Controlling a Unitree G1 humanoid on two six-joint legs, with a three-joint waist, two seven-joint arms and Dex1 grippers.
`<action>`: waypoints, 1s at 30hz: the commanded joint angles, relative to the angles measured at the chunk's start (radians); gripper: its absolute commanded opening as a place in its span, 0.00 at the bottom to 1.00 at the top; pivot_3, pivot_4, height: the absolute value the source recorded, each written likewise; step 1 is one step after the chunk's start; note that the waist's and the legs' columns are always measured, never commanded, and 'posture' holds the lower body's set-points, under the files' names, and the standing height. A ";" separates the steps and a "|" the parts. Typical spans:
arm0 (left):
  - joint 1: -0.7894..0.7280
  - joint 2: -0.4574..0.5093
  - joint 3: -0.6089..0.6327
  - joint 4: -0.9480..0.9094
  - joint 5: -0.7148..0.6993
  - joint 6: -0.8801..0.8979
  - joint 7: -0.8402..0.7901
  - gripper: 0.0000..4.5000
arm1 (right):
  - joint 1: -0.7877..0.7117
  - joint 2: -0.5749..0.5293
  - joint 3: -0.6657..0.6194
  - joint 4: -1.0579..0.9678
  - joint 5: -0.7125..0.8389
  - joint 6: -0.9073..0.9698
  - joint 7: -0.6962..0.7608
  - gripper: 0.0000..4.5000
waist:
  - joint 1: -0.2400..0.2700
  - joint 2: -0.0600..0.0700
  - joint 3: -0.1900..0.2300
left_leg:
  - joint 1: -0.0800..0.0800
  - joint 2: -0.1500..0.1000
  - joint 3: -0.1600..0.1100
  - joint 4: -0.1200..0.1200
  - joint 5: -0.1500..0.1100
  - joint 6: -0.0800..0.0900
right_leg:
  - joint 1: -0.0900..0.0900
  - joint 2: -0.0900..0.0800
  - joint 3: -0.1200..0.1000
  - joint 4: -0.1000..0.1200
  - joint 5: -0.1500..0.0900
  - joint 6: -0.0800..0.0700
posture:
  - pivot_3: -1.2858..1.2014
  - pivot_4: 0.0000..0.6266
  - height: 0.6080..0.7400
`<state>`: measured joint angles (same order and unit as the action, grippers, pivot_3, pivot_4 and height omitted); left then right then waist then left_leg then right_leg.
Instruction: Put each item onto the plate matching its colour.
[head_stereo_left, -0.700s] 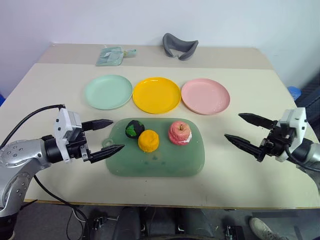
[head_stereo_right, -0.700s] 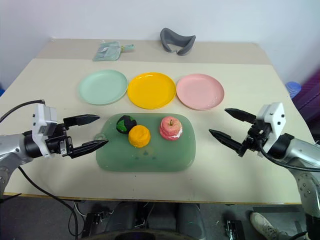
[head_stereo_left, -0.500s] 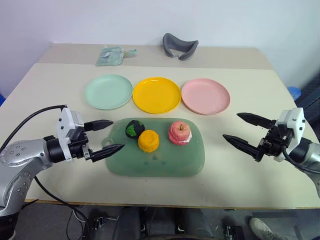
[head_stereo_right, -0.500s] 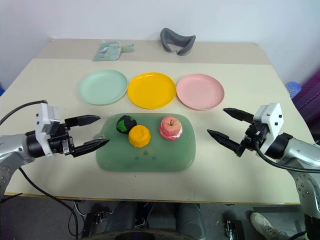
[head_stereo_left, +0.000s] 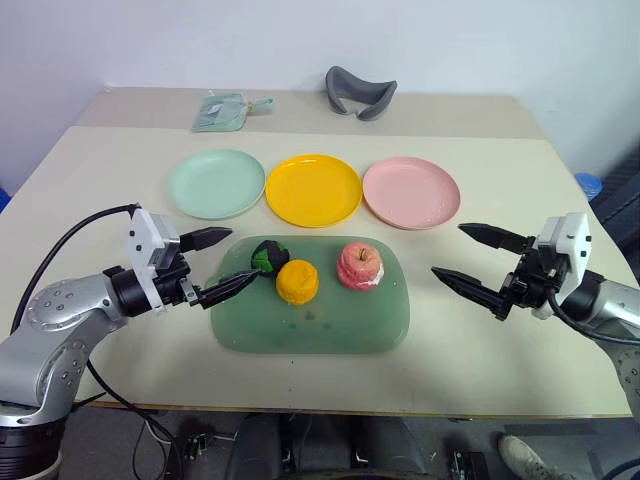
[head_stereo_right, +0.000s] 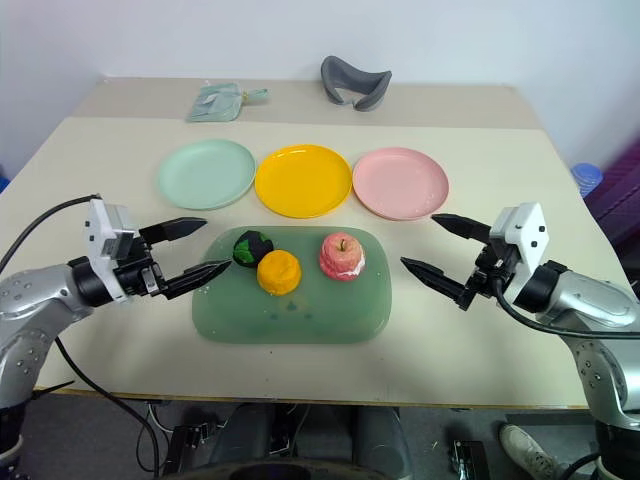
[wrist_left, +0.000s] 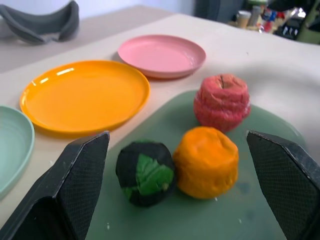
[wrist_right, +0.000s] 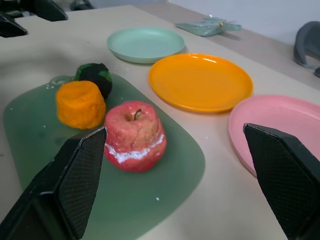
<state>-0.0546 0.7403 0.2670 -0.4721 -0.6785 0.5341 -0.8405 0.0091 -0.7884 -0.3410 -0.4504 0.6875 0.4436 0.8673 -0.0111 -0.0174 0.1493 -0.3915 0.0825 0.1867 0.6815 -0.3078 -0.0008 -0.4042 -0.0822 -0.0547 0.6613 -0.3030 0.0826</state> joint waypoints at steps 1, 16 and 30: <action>-0.007 -0.004 0.014 -0.017 0.002 -0.018 0.013 1.00 | -0.019 0.009 0.005 -0.032 -0.011 -0.032 0.003 0.99 | 0.000 0.000 0.000 | 0.000 0.000 0.000 0.000 0.000 0.000 | 0.000 0.000 0.000 0.000 0.000 0.000 | 0.52 0.24 1.00; -0.153 0.119 -0.068 0.238 0.119 -0.134 -0.204 1.00 | -0.288 -0.026 0.219 0.072 -0.066 -0.042 0.168 0.99 | 0.000 0.000 0.000 | 0.000 0.000 0.001 0.000 0.000 0.000 | -0.001 0.000 0.000 0.000 0.000 0.000 | 0.52 0.24 1.00; -0.462 0.107 -0.293 0.636 0.308 -0.298 -0.456 1.00 | -0.569 0.056 0.371 0.302 -0.215 -0.160 0.270 0.99 | 0.001 0.001 0.001 | -0.004 0.000 0.005 0.002 0.000 0.000 | -0.004 0.000 -0.001 0.001 0.000 0.000 | 0.52 0.24 1.00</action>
<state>-0.4907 0.8500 -0.0132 0.1446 -0.3963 0.2807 -1.2653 -0.5332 -0.7438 0.0464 -0.1433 0.4750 0.3057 1.1440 -0.0104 -0.0169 0.1499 -0.3952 0.0823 0.1918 0.6831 -0.3077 -0.0008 -0.4084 -0.0817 -0.0561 0.6623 -0.3029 0.0827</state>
